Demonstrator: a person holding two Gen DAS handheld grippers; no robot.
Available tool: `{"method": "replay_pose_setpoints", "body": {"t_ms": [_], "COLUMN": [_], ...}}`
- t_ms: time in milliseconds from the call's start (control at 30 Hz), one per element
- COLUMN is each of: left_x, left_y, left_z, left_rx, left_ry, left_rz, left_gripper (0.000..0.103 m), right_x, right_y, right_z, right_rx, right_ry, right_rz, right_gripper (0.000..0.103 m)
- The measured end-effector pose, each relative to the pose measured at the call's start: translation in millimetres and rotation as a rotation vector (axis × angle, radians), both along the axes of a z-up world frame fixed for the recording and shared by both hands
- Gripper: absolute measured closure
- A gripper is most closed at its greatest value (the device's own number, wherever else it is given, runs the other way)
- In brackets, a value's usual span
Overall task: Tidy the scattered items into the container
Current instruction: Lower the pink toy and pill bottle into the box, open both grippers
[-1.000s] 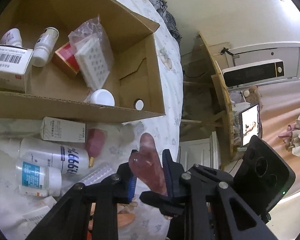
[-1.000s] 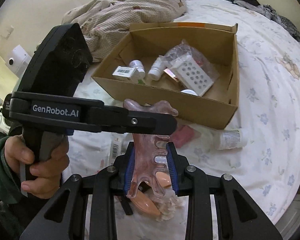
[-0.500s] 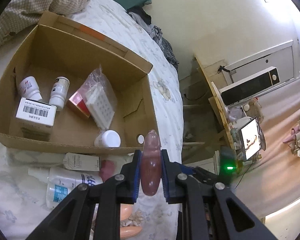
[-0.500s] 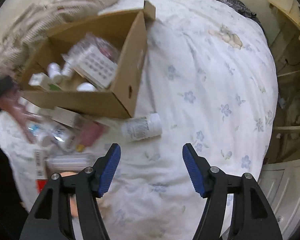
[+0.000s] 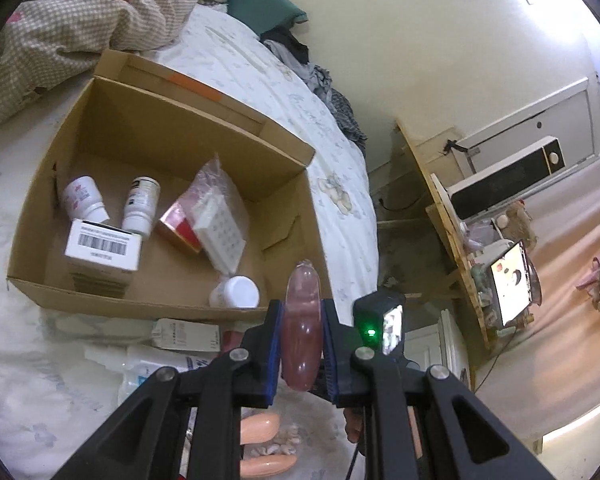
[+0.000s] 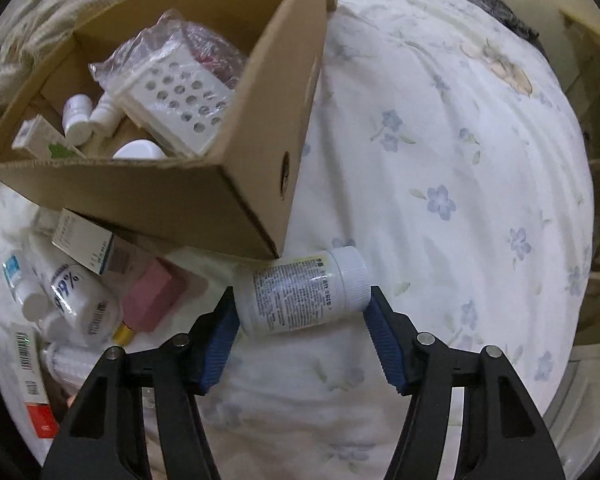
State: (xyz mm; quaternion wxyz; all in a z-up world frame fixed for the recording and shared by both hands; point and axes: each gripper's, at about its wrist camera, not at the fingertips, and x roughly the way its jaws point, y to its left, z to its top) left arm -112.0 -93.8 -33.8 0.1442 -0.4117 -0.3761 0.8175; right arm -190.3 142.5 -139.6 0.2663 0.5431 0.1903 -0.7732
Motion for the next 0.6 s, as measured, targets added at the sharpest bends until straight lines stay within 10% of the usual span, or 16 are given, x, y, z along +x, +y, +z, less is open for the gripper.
{"method": "replay_pose_setpoints", "body": {"t_ms": [300,600], "left_x": [-14.1,-43.6], "left_y": [-26.7,-51.4], "left_z": [33.4,41.4], "left_rx": [-0.12,-0.33], "left_ry": [0.055,0.034], "left_rz": [0.048,0.054], "left_gripper": [0.085,0.085], "right_x": [-6.6,6.4], "right_y": [49.4,-5.7], "right_z": [79.1,131.0], "right_rx": [-0.15,-0.474], "right_ry": [0.133,0.138], "right_rz": [-0.2,-0.073], "right_gripper": [0.038,0.038]}}
